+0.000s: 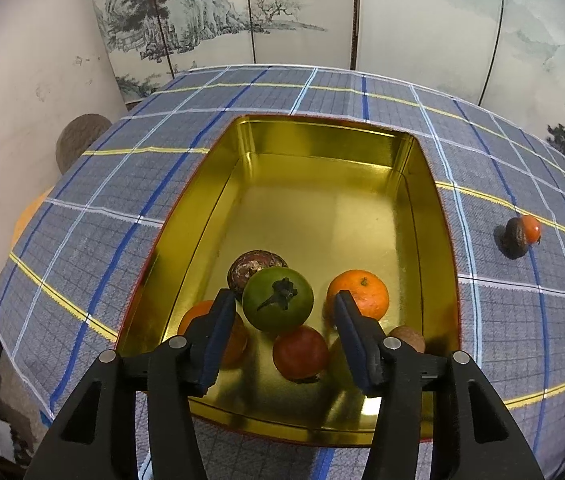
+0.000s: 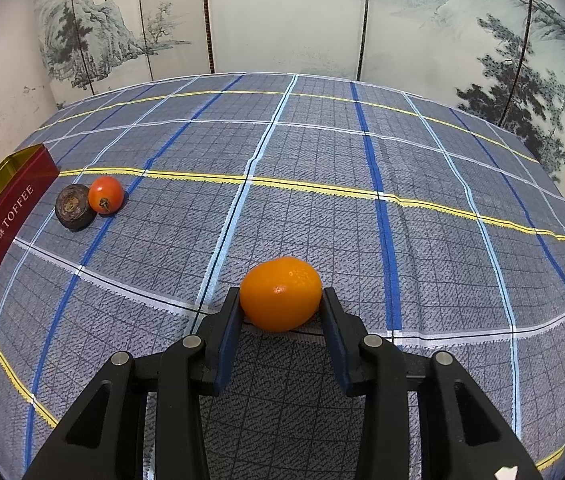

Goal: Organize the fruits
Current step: 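Open the left gripper to release the green citrus in the tin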

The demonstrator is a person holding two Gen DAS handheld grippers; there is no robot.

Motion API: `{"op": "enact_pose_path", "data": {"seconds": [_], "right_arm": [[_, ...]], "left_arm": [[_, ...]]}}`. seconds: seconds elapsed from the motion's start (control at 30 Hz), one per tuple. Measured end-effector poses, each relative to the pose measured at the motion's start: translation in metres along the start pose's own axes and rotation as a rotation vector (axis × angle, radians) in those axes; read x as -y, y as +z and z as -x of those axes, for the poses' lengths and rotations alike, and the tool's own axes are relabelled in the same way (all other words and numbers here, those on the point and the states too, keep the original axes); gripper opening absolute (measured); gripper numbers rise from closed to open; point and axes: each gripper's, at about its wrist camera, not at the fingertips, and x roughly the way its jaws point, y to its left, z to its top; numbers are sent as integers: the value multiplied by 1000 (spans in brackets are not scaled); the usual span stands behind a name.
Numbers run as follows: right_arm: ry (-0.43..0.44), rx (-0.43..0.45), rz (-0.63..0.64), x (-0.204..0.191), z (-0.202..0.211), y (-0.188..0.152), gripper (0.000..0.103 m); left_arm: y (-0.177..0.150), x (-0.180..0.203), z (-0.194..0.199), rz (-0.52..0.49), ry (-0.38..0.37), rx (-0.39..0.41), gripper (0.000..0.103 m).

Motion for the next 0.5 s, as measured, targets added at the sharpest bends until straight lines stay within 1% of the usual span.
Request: {"op": "enact_pose_path", "data": {"seconds": [0.27, 0.37, 0.5], "right_arm": [[-23, -8, -27, -3, 0, 2, 35], [-19, -12, -26, -8, 2, 3, 35], [13, -3, -9, -22, 7, 6, 35]], "left_arm": [[1, -7, 11, 20, 4, 19, 54], [1, -9, 13, 27, 5, 21, 54], [-1, -13, 14, 40, -4, 12, 54]]}}
